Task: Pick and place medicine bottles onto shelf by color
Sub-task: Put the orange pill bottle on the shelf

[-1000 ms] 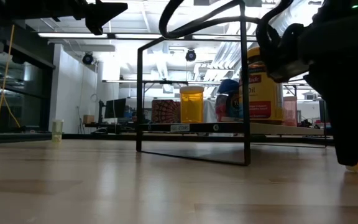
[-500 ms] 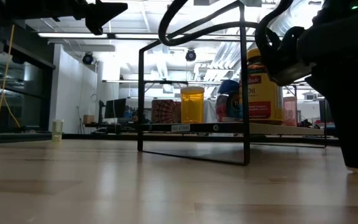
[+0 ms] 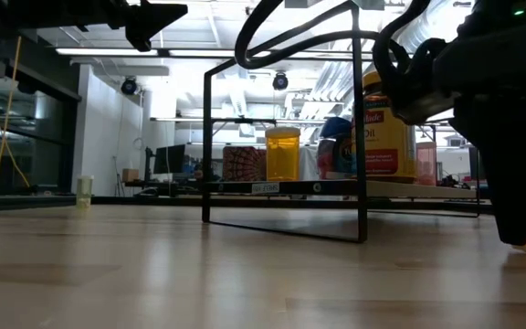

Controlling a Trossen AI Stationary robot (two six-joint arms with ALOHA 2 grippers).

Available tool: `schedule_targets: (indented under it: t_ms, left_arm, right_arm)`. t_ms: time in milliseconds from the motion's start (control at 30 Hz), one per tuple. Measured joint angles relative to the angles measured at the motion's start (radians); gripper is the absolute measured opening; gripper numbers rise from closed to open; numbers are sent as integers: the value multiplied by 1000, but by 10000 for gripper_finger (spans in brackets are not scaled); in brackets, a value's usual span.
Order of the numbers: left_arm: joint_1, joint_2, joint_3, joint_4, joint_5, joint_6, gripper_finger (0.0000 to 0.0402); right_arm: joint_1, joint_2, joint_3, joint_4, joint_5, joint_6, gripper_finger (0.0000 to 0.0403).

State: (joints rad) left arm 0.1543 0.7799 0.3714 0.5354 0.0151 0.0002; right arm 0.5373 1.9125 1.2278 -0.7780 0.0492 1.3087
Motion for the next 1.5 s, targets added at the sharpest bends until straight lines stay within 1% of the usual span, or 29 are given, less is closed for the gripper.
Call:
schedule_targets:
  t_ms: [133,233,533,733,800,933,1033,1233,1300,1367,1500]
  left_arm:
    - [0,0,0,0,0,0,282]
    - [0,0,0,0,0,0,282]
    - [0,0,0,0,0,-7,282]
    - [0,0,0,-1,0,-7,282]
    - [0,0,0,-7,0,-7,282]
    - [0,0,0,-16,0,-7,282]
    - [0,0,0,-16,0,-7,282]
    - [0,0,0,-16,0,-7,282]
    - [0,0,0,-15,0,-7,282]
    - [0,0,0,-16,0,-7,282]
    - [0,0,0,-15,0,-21,282]
  right_arm:
    - [0,0,0,0,-2,-26,127]
    - [-1,-5,0,0,-26,-59,120]
    - [-1,-40,0,-12,-36,-144,119]
    - [1,-55,0,-83,-31,-179,119]
    - [7,-72,0,-128,-2,-188,119]
    - [33,-126,0,-241,91,-168,119]
    - [64,-173,0,-337,165,-109,119]
    - [148,-248,0,-471,310,29,119]
    - [173,-282,-28,-474,358,75,119]
    - [187,-324,-85,-448,376,113,119]
    - [187,-436,-252,-309,392,145,119]
